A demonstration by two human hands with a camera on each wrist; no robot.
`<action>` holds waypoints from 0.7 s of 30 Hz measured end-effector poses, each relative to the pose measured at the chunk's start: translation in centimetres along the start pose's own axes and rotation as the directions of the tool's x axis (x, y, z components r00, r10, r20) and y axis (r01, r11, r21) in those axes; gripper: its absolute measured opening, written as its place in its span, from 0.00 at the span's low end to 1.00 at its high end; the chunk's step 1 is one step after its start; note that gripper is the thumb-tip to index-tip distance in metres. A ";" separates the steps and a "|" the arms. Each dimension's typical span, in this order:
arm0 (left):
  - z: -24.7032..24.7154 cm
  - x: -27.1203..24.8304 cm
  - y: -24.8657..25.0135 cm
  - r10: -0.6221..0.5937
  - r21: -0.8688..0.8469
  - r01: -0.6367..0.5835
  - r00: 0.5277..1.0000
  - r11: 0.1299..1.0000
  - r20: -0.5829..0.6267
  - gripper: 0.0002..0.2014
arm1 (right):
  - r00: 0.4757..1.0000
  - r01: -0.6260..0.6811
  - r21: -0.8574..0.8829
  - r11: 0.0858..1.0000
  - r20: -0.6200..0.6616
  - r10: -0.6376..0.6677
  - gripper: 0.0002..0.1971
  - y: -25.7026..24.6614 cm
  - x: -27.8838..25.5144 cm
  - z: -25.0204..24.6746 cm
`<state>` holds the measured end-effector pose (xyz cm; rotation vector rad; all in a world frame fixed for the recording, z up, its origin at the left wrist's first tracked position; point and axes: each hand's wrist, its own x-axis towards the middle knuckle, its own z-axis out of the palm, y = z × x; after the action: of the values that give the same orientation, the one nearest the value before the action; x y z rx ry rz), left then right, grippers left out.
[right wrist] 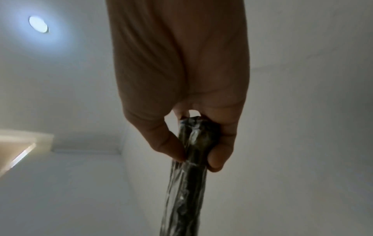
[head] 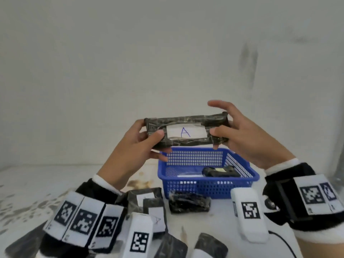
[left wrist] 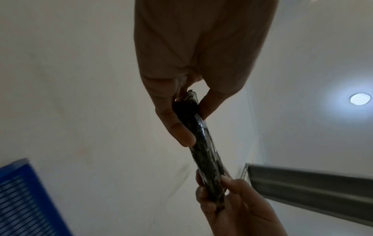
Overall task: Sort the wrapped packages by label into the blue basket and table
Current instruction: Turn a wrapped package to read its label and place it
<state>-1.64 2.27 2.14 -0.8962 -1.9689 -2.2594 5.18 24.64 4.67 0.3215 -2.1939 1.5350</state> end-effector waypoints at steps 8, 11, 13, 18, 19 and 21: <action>-3.5 -0.3 1.1 0.107 0.066 -0.102 0.992 0.993 -0.071 0.25 | 0.997 0.036 0.433 0.901 -0.079 -0.002 0.23 1.5 1.1 4.0; -4.0 -0.5 0.6 0.115 0.129 -0.101 0.988 0.987 -0.106 0.27 | 0.994 0.066 0.322 0.944 -0.108 -0.032 0.23 2.1 1.1 4.5; -4.1 -0.3 0.2 0.109 0.143 -0.092 0.987 0.985 -0.114 0.29 | 0.993 0.069 0.277 0.958 -0.112 -0.039 0.20 2.5 1.0 4.8; -4.1 0.2 -0.2 0.118 0.217 -0.097 0.989 0.971 -0.085 0.18 | 0.992 0.042 0.197 0.980 -0.121 -0.018 0.18 2.9 1.0 5.0; -4.0 0.2 -0.3 0.111 0.210 -0.094 0.991 0.973 -0.072 0.17 | 0.992 0.037 0.186 0.982 -0.129 -0.013 0.18 2.8 1.0 5.0; -3.8 0.2 -0.5 0.109 0.205 -0.095 0.992 0.974 -0.057 0.16 | 0.990 0.027 0.157 0.987 -0.139 -0.005 0.18 2.6 0.8 5.0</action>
<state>-3.52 -1.00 1.64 -0.8643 -2.0272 -1.9650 2.28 20.96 1.48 0.2727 -1.9636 1.6752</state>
